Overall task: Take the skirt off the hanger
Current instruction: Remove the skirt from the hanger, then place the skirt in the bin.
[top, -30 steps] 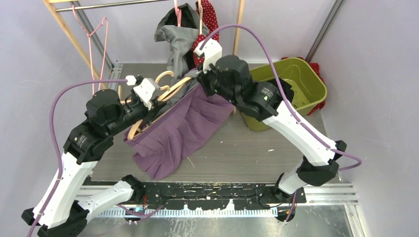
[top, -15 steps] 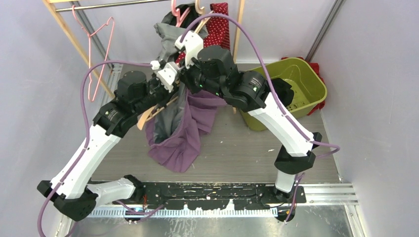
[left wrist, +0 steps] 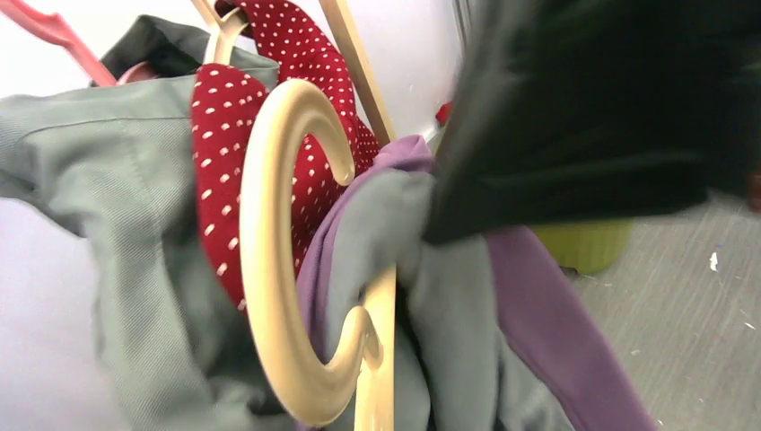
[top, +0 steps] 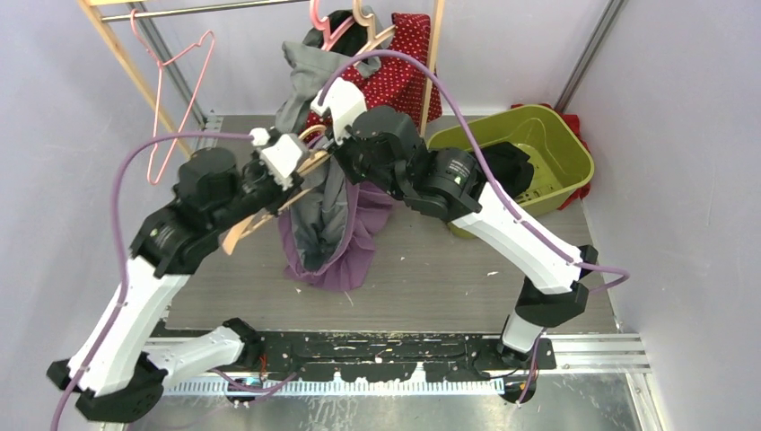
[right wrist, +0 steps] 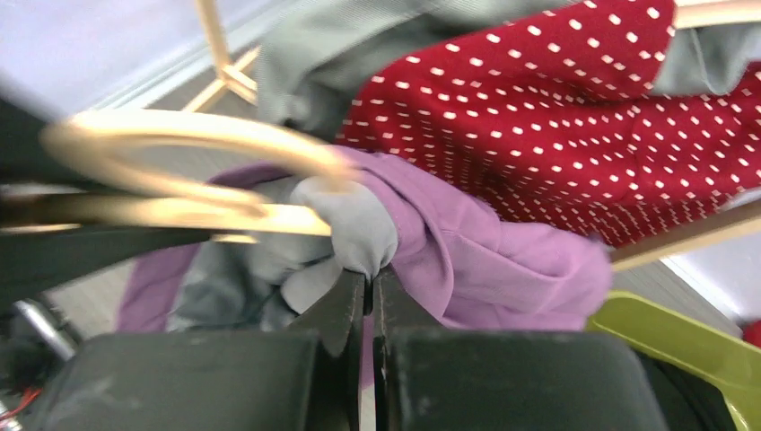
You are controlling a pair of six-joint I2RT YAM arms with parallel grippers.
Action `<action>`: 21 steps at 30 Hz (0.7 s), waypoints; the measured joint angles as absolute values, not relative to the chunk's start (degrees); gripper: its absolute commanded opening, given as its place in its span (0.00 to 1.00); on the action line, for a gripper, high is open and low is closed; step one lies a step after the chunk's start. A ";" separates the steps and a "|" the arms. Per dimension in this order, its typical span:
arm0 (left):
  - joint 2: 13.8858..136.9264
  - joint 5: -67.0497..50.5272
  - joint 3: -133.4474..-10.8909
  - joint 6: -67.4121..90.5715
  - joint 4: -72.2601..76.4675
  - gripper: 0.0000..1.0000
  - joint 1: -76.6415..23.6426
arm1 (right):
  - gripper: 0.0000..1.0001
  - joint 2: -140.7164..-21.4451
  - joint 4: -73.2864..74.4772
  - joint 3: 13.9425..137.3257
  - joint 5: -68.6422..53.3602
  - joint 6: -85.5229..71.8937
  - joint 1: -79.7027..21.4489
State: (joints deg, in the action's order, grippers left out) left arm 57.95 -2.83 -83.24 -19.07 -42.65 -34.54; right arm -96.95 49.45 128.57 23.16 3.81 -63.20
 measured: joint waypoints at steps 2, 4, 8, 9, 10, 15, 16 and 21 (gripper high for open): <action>55.16 -2.94 -83.90 -18.81 -45.78 0.00 -34.54 | 0.01 -96.33 47.64 125.75 23.97 4.25 -61.23; 52.23 -3.09 -85.12 -18.52 -49.95 0.00 -34.52 | 0.01 -95.66 46.68 123.46 24.86 4.45 -58.41; 47.44 -3.90 -86.87 -18.41 -54.74 0.00 -34.44 | 0.01 -95.15 46.26 121.95 28.34 5.72 -51.94; 46.26 -3.92 -86.87 -18.44 -55.22 0.00 -34.44 | 0.01 -95.13 46.17 121.95 29.15 6.15 -50.96; 45.19 -3.88 -86.87 -18.44 -56.03 0.00 -34.46 | 0.01 -95.11 45.93 122.06 30.46 6.98 -49.93; 41.36 -2.92 -86.87 -18.44 -58.92 0.00 -34.50 | 0.01 -94.67 43.33 124.53 36.10 12.32 -48.88; 41.45 -2.76 -86.76 -18.44 -59.18 0.00 -34.50 | 0.01 -94.21 42.26 124.97 37.34 13.89 -48.88; 43.07 -2.66 -86.17 -18.39 -60.31 0.00 -34.50 | 0.01 -92.09 33.01 130.23 44.12 25.02 -48.58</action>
